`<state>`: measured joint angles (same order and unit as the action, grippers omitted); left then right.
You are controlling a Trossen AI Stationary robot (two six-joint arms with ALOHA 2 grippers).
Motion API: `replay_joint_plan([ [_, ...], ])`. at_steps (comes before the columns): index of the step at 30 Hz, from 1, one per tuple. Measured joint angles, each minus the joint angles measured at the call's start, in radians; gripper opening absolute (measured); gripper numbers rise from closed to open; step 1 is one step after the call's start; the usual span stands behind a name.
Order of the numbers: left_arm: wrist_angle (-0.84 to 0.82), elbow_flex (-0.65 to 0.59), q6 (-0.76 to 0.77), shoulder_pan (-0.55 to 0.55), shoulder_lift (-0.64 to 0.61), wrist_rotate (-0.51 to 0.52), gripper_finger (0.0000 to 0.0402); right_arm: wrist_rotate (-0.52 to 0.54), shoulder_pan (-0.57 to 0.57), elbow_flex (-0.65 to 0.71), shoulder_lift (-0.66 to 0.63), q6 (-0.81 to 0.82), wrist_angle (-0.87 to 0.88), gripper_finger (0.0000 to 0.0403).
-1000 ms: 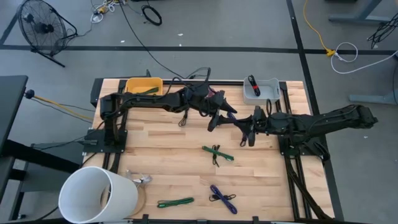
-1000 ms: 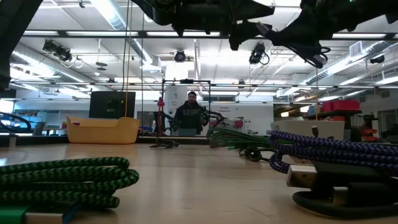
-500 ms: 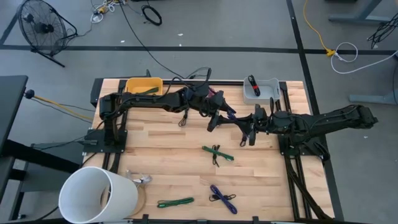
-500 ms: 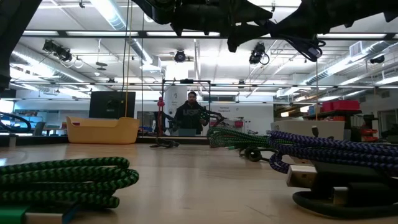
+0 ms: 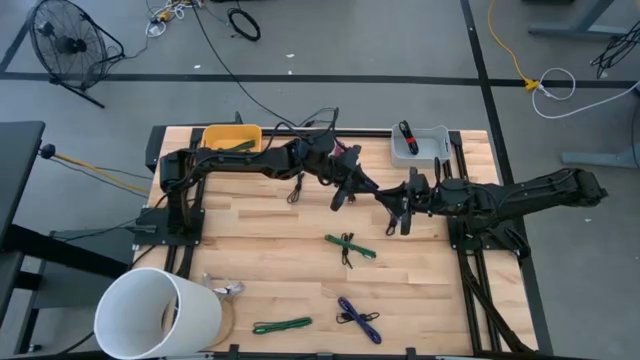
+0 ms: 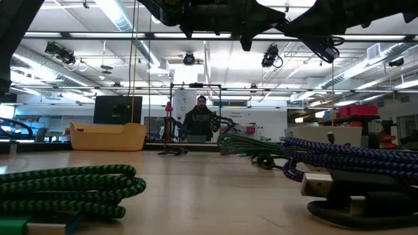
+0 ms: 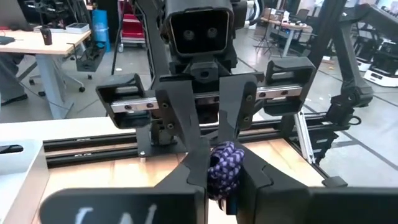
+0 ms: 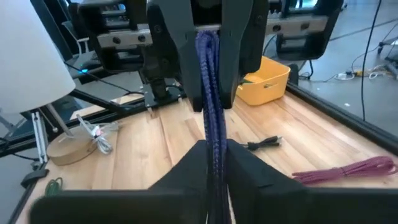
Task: Pick & Place USB Port
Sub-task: Put the purple charger cable into the yellow bin
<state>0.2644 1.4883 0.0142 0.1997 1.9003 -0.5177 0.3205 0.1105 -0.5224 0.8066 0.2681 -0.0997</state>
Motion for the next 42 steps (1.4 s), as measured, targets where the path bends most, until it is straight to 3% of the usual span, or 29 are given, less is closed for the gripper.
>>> replay_joint_plan([
  [8, -0.052, -0.001, 0.000, 0.001, 0.002, 0.041, 0.0035, 0.009, -0.001, -0.001, -0.001, -0.015, -0.009, 0.0133],
  [11, -0.148, -0.001, -0.021, 0.007, -0.002, 0.074, 0.0035, 0.008, 0.000, -0.002, -0.003, -0.015, -0.028, 0.0152],
  [18, -0.564, -0.002, -0.179, 0.031, -0.121, 0.420, 0.0035, 0.003, 0.000, -0.002, -0.003, -0.014, 0.016, 0.0179],
  [26, -0.914, -0.002, -0.211, 0.096, -0.331, 0.683, 0.0035, 0.002, 0.000, -0.002, -0.003, -0.015, 0.051, 0.0175],
  [31, -1.120, -0.001, -0.203, 0.147, -0.433, 0.911, 0.0035, 0.002, 0.000, -0.002, -0.003, -0.015, 0.056, 0.0169],
  [39, -1.335, -0.001, -0.162, 0.253, -0.463, 1.042, 0.0035, 0.003, 0.000, -0.002, -0.003, -0.015, 0.051, 0.0169],
  [42, -1.347, -0.010, -0.159, 0.286, -0.443, 1.074, 0.0035, 0.003, 0.000, -0.002, -0.003, -0.015, 0.050, 0.0169],
])
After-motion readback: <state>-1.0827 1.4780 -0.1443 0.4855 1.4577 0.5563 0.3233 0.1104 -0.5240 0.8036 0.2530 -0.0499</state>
